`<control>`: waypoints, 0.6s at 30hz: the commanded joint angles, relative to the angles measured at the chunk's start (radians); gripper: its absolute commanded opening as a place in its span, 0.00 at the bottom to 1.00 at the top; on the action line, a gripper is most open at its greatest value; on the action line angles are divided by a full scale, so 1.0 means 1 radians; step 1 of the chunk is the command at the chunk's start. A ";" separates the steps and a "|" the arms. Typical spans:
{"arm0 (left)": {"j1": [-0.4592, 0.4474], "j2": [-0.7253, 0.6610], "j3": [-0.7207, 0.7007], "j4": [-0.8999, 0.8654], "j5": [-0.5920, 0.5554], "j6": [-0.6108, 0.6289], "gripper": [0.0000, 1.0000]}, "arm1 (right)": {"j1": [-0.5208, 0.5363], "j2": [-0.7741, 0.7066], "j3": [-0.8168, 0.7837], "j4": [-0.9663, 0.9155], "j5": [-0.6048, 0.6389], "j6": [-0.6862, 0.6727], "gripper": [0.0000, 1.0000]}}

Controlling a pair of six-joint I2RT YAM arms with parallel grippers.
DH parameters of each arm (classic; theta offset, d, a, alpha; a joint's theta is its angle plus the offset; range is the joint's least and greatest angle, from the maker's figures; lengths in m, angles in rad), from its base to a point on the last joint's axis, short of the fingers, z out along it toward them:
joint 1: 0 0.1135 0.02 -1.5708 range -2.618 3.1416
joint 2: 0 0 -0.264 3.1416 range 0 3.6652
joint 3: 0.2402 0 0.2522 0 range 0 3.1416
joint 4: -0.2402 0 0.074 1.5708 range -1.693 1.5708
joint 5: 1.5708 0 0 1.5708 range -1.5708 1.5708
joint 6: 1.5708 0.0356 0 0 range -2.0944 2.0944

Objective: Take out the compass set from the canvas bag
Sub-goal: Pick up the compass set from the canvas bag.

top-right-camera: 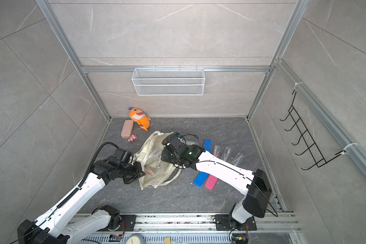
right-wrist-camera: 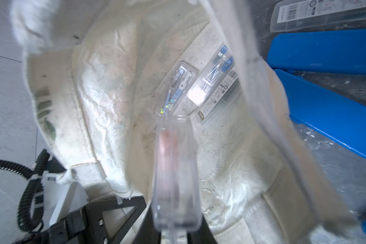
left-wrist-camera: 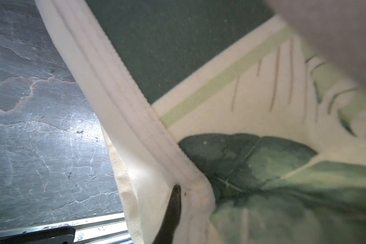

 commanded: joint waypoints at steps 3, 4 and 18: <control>-0.001 0.013 0.034 -0.010 -0.035 -0.021 0.00 | -0.032 -0.127 -0.048 -0.002 -0.048 -0.053 0.09; -0.001 0.013 0.036 -0.012 -0.038 -0.021 0.00 | -0.044 -0.151 -0.060 -0.015 -0.051 -0.059 0.09; 0.011 0.014 0.070 -0.060 -0.106 -0.016 0.00 | -0.244 -0.441 -0.340 -0.142 -0.190 -0.167 0.10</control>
